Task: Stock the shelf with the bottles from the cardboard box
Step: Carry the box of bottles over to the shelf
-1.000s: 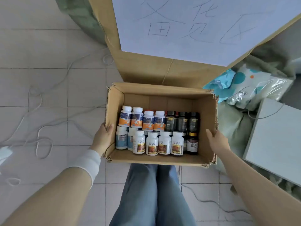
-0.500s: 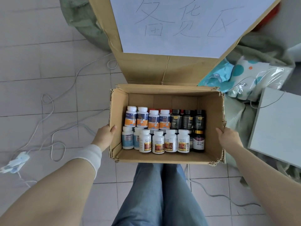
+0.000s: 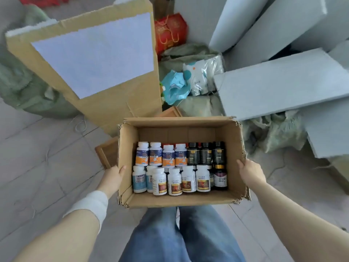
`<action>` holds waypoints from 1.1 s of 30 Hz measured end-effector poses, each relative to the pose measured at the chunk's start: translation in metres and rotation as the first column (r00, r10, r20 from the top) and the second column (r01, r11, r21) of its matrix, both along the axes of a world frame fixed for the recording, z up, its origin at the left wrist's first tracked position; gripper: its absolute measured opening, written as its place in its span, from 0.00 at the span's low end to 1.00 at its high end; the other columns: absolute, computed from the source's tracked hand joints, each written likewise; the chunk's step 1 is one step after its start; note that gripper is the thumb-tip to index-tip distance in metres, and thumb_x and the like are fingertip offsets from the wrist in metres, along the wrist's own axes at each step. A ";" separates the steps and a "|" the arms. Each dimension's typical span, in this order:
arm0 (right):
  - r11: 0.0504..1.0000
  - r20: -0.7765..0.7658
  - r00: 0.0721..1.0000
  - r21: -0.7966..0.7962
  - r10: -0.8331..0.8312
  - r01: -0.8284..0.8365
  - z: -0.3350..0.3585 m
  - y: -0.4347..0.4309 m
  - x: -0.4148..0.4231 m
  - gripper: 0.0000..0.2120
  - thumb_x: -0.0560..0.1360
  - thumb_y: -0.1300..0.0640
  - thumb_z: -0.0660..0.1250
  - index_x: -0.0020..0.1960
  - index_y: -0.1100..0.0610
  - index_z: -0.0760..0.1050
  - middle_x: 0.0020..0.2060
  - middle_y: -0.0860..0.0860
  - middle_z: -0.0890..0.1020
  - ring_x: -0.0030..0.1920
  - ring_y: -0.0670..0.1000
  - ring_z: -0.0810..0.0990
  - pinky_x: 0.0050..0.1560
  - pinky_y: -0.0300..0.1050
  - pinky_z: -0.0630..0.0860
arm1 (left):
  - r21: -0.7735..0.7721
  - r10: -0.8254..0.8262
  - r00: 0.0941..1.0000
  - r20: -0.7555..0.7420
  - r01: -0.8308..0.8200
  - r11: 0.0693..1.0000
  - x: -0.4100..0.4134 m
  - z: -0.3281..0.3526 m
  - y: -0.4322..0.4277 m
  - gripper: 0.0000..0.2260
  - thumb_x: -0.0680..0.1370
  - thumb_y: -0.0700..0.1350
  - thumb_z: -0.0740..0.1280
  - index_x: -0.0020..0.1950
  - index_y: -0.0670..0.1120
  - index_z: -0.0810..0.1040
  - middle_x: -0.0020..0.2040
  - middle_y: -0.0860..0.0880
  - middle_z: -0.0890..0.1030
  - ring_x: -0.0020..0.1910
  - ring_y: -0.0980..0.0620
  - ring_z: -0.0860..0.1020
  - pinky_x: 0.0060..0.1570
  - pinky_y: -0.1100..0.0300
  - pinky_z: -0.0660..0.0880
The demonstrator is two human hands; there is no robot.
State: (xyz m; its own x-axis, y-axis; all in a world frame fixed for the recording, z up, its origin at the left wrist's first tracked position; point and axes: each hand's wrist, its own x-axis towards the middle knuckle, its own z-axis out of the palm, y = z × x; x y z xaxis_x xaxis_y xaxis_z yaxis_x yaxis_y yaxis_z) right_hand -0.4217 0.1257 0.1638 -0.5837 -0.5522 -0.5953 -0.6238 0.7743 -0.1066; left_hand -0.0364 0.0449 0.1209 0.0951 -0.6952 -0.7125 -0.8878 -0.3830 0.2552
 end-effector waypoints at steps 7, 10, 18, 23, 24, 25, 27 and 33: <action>0.907 0.018 0.907 0.019 -0.421 0.421 0.017 0.175 -0.013 0.19 0.81 0.51 0.54 0.59 0.65 0.73 0.55 0.65 0.78 0.56 0.64 0.76 0.55 0.52 0.72 | -0.010 -0.417 0.908 -0.025 0.417 0.909 -0.073 0.022 0.025 0.20 0.82 0.48 0.54 0.52 0.31 0.74 0.52 0.32 0.78 0.54 0.37 0.75 0.49 0.53 0.69; 0.810 0.010 0.810 0.033 -0.586 0.586 0.022 0.259 -0.011 0.20 0.81 0.51 0.54 0.60 0.66 0.72 0.56 0.65 0.77 0.57 0.64 0.75 0.55 0.52 0.71 | -0.005 -0.574 0.819 -0.012 0.574 0.819 -0.119 0.031 0.052 0.19 0.83 0.48 0.54 0.52 0.32 0.74 0.53 0.33 0.77 0.53 0.37 0.75 0.47 0.54 0.68; 0.537 0.008 0.537 0.010 -0.843 0.843 0.022 0.469 -0.024 0.22 0.81 0.52 0.54 0.66 0.69 0.68 0.62 0.67 0.74 0.64 0.65 0.71 0.61 0.53 0.68 | -0.080 -0.827 0.556 -0.082 0.823 0.562 -0.260 0.045 0.179 0.17 0.82 0.49 0.55 0.62 0.39 0.74 0.58 0.38 0.79 0.58 0.39 0.76 0.57 0.53 0.71; 0.453 -0.001 0.453 -0.021 -0.891 0.891 0.025 0.594 -0.055 0.21 0.81 0.50 0.52 0.59 0.66 0.73 0.56 0.65 0.78 0.57 0.64 0.75 0.53 0.51 0.72 | -0.088 -0.895 0.441 -0.061 0.891 0.445 -0.344 0.052 0.284 0.16 0.82 0.46 0.56 0.60 0.37 0.76 0.59 0.37 0.78 0.59 0.39 0.75 0.54 0.56 0.68; 0.447 -0.006 0.447 -0.026 -0.894 0.894 0.026 0.618 -0.062 0.22 0.81 0.50 0.52 0.58 0.66 0.74 0.55 0.65 0.78 0.57 0.64 0.75 0.52 0.51 0.71 | -0.086 -0.908 0.414 -0.065 0.904 0.419 -0.362 0.054 0.304 0.15 0.82 0.46 0.56 0.59 0.37 0.75 0.59 0.37 0.78 0.59 0.40 0.75 0.54 0.56 0.68; 0.435 -0.013 0.434 -0.034 -0.901 0.900 0.027 0.641 -0.069 0.22 0.81 0.50 0.52 0.58 0.67 0.74 0.55 0.66 0.78 0.57 0.64 0.75 0.50 0.50 0.71 | -0.085 -0.919 0.388 -0.071 0.916 0.393 -0.379 0.057 0.324 0.16 0.82 0.46 0.56 0.60 0.37 0.75 0.59 0.37 0.78 0.59 0.40 0.75 0.54 0.56 0.68; 0.383 -0.028 0.382 -0.036 -0.924 0.923 0.028 0.684 -0.081 0.22 0.81 0.51 0.52 0.56 0.68 0.74 0.54 0.66 0.78 0.56 0.64 0.76 0.49 0.50 0.71 | -0.084 -0.937 0.339 -0.083 0.934 0.346 -0.412 0.062 0.363 0.16 0.82 0.47 0.55 0.60 0.38 0.75 0.59 0.38 0.78 0.58 0.40 0.75 0.55 0.54 0.69; 0.254 -0.061 0.251 -0.032 -0.966 0.967 0.023 0.779 -0.136 0.22 0.81 0.49 0.52 0.55 0.68 0.74 0.53 0.66 0.78 0.54 0.64 0.76 0.50 0.51 0.73 | -0.091 -0.966 0.231 -0.116 0.966 0.242 -0.527 0.070 0.455 0.16 0.82 0.48 0.55 0.59 0.39 0.75 0.57 0.39 0.79 0.55 0.40 0.76 0.56 0.53 0.72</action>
